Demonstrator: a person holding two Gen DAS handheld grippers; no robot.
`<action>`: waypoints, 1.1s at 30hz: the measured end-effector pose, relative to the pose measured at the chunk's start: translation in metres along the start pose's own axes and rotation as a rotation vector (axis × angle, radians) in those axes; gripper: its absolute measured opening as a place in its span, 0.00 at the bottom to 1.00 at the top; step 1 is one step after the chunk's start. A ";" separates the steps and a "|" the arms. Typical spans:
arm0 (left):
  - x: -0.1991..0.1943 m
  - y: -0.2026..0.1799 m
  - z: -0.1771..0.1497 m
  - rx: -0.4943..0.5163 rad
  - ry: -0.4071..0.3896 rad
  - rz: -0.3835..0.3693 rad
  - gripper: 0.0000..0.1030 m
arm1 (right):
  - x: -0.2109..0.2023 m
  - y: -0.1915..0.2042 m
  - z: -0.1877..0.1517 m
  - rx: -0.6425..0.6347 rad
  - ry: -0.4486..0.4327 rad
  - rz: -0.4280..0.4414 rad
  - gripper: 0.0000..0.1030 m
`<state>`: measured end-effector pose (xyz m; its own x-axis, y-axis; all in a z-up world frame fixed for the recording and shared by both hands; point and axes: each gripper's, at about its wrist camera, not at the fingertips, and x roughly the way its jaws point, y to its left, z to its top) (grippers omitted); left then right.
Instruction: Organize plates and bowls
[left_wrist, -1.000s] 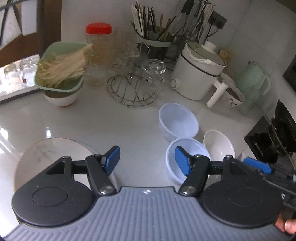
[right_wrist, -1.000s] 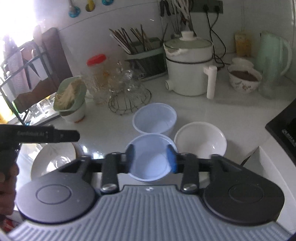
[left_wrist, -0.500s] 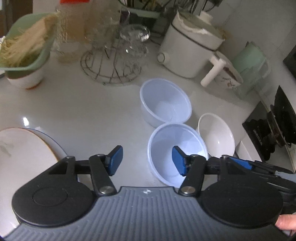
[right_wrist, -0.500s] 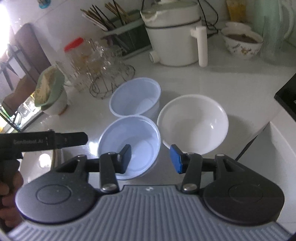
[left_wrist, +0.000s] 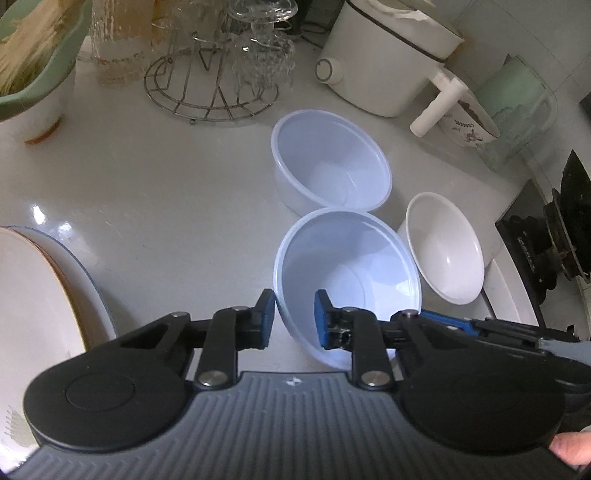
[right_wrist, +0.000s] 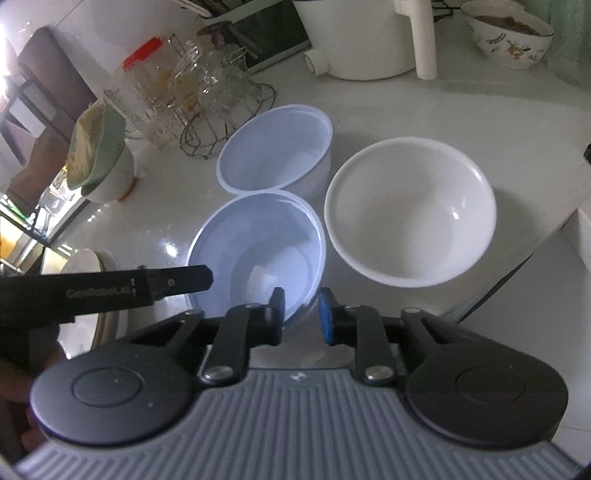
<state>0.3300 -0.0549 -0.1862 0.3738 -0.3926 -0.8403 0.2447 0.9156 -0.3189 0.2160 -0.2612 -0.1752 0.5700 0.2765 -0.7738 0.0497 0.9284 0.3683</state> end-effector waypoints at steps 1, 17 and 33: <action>-0.001 0.000 0.001 0.002 0.001 0.004 0.25 | 0.000 0.000 0.000 -0.001 0.002 0.002 0.21; -0.032 0.042 -0.006 -0.098 -0.013 0.078 0.24 | 0.017 0.038 0.009 -0.089 0.051 0.094 0.20; -0.062 0.049 0.008 0.016 -0.036 0.177 0.25 | 0.007 0.059 0.015 -0.106 -0.011 0.039 0.28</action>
<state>0.3257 0.0132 -0.1464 0.4444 -0.2289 -0.8661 0.1865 0.9693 -0.1604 0.2351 -0.2085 -0.1508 0.5788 0.3107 -0.7540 -0.0595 0.9382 0.3410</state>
